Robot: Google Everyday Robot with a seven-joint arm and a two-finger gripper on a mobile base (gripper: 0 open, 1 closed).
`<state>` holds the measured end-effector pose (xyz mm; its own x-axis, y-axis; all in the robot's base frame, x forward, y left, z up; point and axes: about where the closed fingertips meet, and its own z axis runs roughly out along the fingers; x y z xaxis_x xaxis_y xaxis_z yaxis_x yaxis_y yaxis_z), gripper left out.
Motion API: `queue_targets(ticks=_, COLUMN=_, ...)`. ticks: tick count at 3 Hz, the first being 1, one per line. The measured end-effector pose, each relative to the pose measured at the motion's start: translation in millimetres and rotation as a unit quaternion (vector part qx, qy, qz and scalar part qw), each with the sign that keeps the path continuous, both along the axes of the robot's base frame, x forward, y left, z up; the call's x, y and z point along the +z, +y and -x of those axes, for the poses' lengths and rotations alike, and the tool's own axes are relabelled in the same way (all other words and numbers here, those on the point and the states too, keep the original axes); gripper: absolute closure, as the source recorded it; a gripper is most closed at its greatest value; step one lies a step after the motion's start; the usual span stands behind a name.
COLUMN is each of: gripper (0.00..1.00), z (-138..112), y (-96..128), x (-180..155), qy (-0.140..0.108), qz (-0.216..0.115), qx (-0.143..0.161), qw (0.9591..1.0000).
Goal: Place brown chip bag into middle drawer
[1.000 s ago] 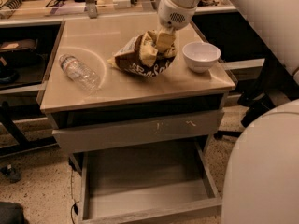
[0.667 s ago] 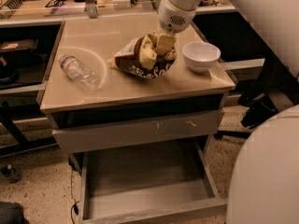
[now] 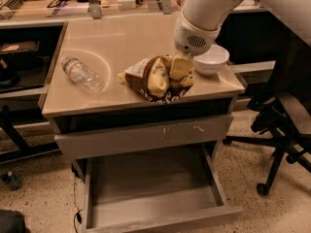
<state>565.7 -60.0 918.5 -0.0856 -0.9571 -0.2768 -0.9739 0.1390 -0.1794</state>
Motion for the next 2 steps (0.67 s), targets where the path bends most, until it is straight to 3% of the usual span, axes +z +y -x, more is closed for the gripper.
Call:
queue_targets(ticks=1, gripper=1.0, z=0.1, y=0.0, x=0.0, qy=0.0, qz=0.0, qx=0.0, qw=1.0)
queue_targets(ticks=2, gripper=1.0, z=17.8, y=-5.5, x=2.4, qy=0.006, qz=0.014, qx=-0.009, qw=0.9999)
